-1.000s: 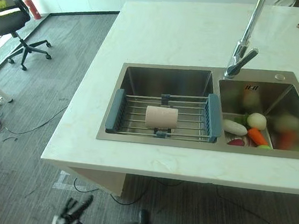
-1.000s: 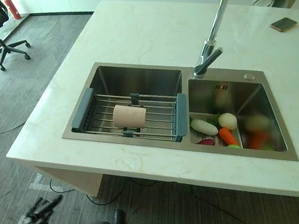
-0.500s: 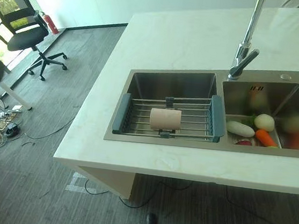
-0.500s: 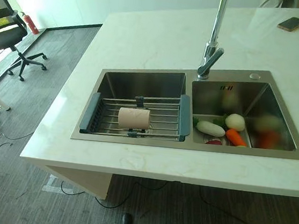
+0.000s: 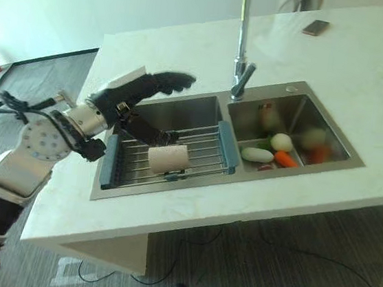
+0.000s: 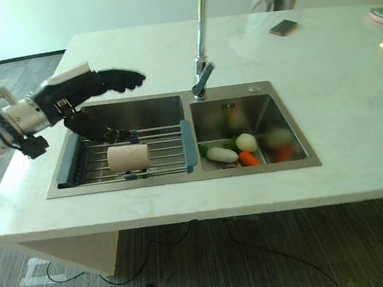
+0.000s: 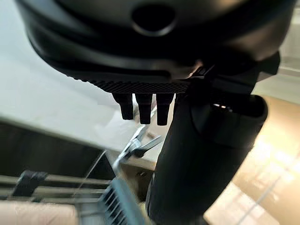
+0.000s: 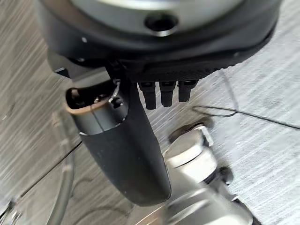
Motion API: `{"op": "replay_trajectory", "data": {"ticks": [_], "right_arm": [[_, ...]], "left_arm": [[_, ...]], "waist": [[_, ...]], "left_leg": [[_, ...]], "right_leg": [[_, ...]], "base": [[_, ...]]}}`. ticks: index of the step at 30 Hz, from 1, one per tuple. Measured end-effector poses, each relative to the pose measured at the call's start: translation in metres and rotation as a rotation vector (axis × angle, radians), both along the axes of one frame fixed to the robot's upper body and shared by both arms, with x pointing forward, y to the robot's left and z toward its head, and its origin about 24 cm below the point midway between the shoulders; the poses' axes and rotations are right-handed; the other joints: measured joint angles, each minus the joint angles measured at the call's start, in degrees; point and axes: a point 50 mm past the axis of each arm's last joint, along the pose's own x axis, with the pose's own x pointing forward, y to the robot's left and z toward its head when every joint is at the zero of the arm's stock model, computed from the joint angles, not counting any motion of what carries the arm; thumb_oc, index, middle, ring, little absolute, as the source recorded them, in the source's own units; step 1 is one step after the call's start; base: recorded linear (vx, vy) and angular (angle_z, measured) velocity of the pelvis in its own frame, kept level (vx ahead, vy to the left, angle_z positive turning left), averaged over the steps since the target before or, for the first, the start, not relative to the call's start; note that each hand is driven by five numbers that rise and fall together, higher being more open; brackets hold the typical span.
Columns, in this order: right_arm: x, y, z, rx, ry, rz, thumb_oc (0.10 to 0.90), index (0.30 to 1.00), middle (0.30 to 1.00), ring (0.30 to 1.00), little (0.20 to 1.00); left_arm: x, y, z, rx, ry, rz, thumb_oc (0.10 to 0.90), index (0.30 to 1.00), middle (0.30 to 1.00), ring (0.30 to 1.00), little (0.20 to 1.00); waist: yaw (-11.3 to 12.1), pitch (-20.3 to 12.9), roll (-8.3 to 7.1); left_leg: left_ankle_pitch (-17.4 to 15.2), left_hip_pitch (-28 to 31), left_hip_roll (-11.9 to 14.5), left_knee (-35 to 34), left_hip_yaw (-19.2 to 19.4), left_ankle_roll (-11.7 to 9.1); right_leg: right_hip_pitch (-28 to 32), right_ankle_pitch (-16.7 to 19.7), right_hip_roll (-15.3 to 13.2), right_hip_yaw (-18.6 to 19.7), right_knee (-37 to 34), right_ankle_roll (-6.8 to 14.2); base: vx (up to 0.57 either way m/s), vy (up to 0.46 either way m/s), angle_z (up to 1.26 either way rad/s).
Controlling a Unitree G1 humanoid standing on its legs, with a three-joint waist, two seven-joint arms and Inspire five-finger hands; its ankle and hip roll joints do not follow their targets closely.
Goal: Place the dishes in the dishwasher.
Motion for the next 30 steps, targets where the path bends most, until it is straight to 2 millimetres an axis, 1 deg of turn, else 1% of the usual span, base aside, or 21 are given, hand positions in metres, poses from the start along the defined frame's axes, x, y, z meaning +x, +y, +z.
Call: {"op": "replay_trajectory", "data": {"ticks": [1, 3, 4, 5, 7, 8, 11, 13, 15, 17, 30], "right_arm": [[-0.011, 0.0, -0.001, 0.002, 0.028, -0.008, 0.8, 0.9, 0.9, 0.9, 0.9], [-0.015, 0.0, -0.002, 0.001, 0.042, -0.005, 0.8, 0.9, 0.9, 0.9, 0.9], [-0.015, 0.0, -0.002, 0.001, 0.042, -0.005, 0.8, 0.9, 0.9, 0.9, 0.9], [-0.013, 0.0, -0.001, -0.002, 0.034, -0.002, 0.8, 0.9, 0.9, 0.9, 0.9], [-0.01, -0.001, -0.001, -0.004, 0.023, 0.002, 0.8, 0.9, 0.9, 0.9, 0.9], [-0.007, -0.002, 0.0, -0.006, 0.013, 0.005, 0.8, 0.9, 0.9, 0.9, 0.9], [-0.005, -0.002, 0.001, -0.006, 0.007, 0.007, 0.8, 0.9, 0.9, 0.9, 0.9], [-0.001, -0.003, 0.001, -0.009, -0.005, 0.011, 0.8, 0.9, 0.9, 0.9, 0.9], [0.003, -0.003, 0.002, -0.01, -0.021, 0.016, 0.8, 0.9, 0.9, 0.9, 0.9], [0.005, -0.003, 0.003, -0.014, -0.031, 0.019, 0.8, 0.9, 0.9, 0.9, 0.9], [0.012, -0.005, 0.005, -0.024, -0.056, 0.021, 0.8, 0.9, 0.9, 0.9, 0.9]], "left_arm": [[0.002, 0.004, -0.003, -0.006, 0.019, 0.024, 0.8, 0.9, 0.9, 0.9, 0.9], [0.006, 0.01, -0.011, 0.009, 0.054, 0.067, 0.8, 0.9, 0.9, 0.9, 0.9], [0.006, 0.01, -0.011, 0.009, 0.054, 0.067, 0.8, 0.9, 0.9, 0.9, 0.9], [0.007, 0.013, -0.016, 0.017, 0.084, 0.079, 0.8, 0.9, 0.9, 0.9, 0.9], [0.007, 0.015, -0.018, 0.019, 0.106, 0.088, 0.8, 0.9, 0.9, 0.9, 0.9], [0.008, 0.016, -0.02, 0.027, 0.133, 0.084, 0.8, 0.9, 0.9, 0.9, 0.9], [0.008, 0.016, -0.025, 0.073, 0.169, 0.088, 0.8, 0.9, 0.9, 0.9, 0.9], [0.009, 0.015, -0.031, 0.084, 0.201, 0.086, 0.8, 0.9, 0.9, 0.9, 0.9], [0.01, 0.017, -0.041, 0.108, 0.247, 0.091, 0.8, 0.9, 0.9, 0.9, 0.9], [0.01, 0.018, -0.047, 0.131, 0.264, 0.101, 0.8, 0.9, 0.9, 0.9, 0.9], [0.011, 0.02, -0.047, 0.145, 0.259, 0.11, 0.8, 0.9, 0.9, 0.9, 0.9]], "waist": [[0.0, 0.0, 0.07], [0.3, 0.2, 0.43], [0.3, 0.2, 0.43], [0.3, 0.5, 0.97], [0.3, 1.1, 1.8], [0.3, 1.5, 2.49], [0.2, 2.0, 3.16], [0.2, 2.6, 3.14], [0.1, 2.7, 3.17], [0.1, 2.9, 3.26], [-0.1, 4.6, 3.48]], "left_leg": [[-0.1, 0.0, 0.0, 0.0, 0.0, 0.0], [-0.2, 0.0, 0.0, 0.0, 0.3, 0.1], [-0.2, 0.0, 0.0, 0.0, 0.3, 0.1], [-0.4, 0.1, 0.0, 0.0, 0.8, 0.2], [-0.5, 0.1, -0.1, 0.0, 1.1, 0.3], [-0.5, 0.1, -0.3, 0.0, 1.3, 0.4], [-0.6, 0.1, -0.4, 0.0, 1.5, 0.6], [-0.7, 0.1, -0.4, 0.0, 1.8, 0.6], [-0.7, 0.1, -0.4, -0.3, 2.1, 0.6], [-0.7, 0.1, -0.4, -0.6, 2.6, 0.6], [-0.7, 0.1, -0.4, -1.0, 2.8, 0.7]], "right_leg": [[0.0, 0.1, 0.1, 0.2, -0.1, 0.0], [0.0, 0.3, 0.2, 0.7, -0.3, -0.2], [0.0, 0.3, 0.2, 0.7, -0.3, -0.2], [0.0, 0.4, 0.1, 0.8, -0.5, -0.1], [0.0, 0.7, 0.0, 1.1, -0.8, -0.1], [0.0, 0.8, -0.1, 1.3, -1.0, 0.2], [-0.1, 1.0, -0.2, 1.6, -1.2, 0.5], [-0.2, 1.0, -0.2, 1.8, -1.2, 0.5], [-0.4, 1.0, -0.2, 2.1, -1.2, 0.5], [-0.8, 1.1, -0.1, 2.5, -1.2, 0.6], [-0.9, 1.2, 0.0, 2.5, -1.5, 0.7]], "base": [[-0.03, 0.009, -0.04], [-0.04, 0.012, -0.05], [-0.04, 0.011, -0.11], [-0.03, 0.016, -0.1], [-0.04, 0.021, -0.09], [-0.04, 0.022, -0.04], [-0.03, 0.013, -0.04], [-0.04, 0.025, -0.06], [-0.04, 0.028, -0.09], [-0.02, 0.01, -0.12], [0.0, 0.0, -0.01]]}}
